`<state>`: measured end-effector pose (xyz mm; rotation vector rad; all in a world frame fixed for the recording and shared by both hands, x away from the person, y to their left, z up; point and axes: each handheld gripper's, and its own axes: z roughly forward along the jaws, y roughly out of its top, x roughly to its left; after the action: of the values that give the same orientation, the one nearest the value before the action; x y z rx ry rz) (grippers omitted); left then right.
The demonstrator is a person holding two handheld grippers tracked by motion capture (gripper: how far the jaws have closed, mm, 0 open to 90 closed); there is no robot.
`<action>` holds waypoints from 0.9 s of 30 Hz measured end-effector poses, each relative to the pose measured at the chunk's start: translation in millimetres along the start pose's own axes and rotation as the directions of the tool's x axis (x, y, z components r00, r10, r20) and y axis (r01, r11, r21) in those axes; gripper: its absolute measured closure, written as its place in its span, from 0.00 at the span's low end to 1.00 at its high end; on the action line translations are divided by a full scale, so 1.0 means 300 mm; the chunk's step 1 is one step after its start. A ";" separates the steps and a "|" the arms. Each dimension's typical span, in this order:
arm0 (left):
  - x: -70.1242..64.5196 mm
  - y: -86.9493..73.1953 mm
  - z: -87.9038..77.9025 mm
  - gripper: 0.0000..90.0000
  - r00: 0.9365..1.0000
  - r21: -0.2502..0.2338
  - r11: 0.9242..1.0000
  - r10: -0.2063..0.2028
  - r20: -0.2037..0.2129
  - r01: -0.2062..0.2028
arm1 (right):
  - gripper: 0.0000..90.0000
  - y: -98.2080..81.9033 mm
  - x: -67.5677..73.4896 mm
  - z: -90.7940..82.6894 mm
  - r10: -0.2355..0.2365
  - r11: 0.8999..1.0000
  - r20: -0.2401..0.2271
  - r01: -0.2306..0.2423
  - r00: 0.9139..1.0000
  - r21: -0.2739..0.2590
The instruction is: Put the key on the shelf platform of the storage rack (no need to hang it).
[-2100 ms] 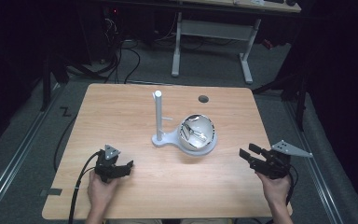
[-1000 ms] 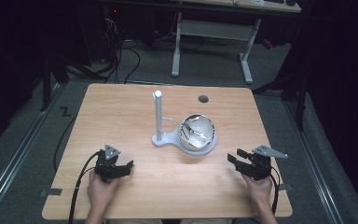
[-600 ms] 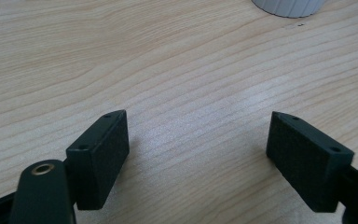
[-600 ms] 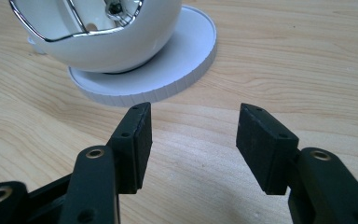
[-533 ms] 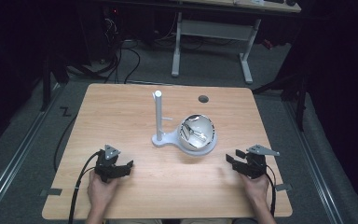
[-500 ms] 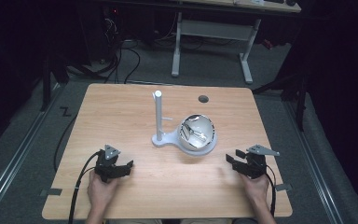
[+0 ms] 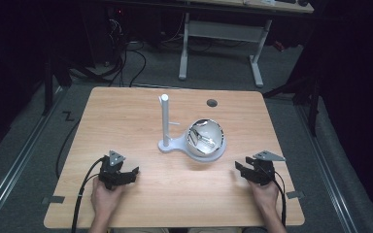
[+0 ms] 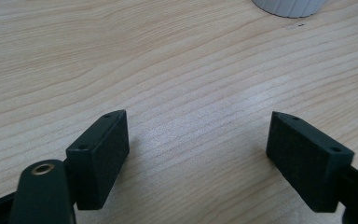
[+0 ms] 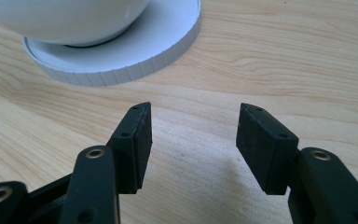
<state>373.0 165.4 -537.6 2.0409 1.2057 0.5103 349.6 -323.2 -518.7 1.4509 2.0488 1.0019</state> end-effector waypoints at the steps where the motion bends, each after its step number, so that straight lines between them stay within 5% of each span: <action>1: 0.000 0.000 0.000 0.24 1.000 0.000 1.000 0.000 0.000 0.000 | 0.51 -0.001 0.000 0.002 -0.002 1.000 0.001 0.002 1.000 0.002; 27: -0.002 0.000 0.000 0.23 1.000 0.000 1.000 0.001 -0.001 -0.001 | 0.50 -0.013 0.005 0.041 -0.023 0.998 0.028 0.022 0.999 0.053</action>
<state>372.7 165.0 -537.7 2.0418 1.2049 0.5122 355.2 -318.7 -529.6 1.4565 2.0814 0.9196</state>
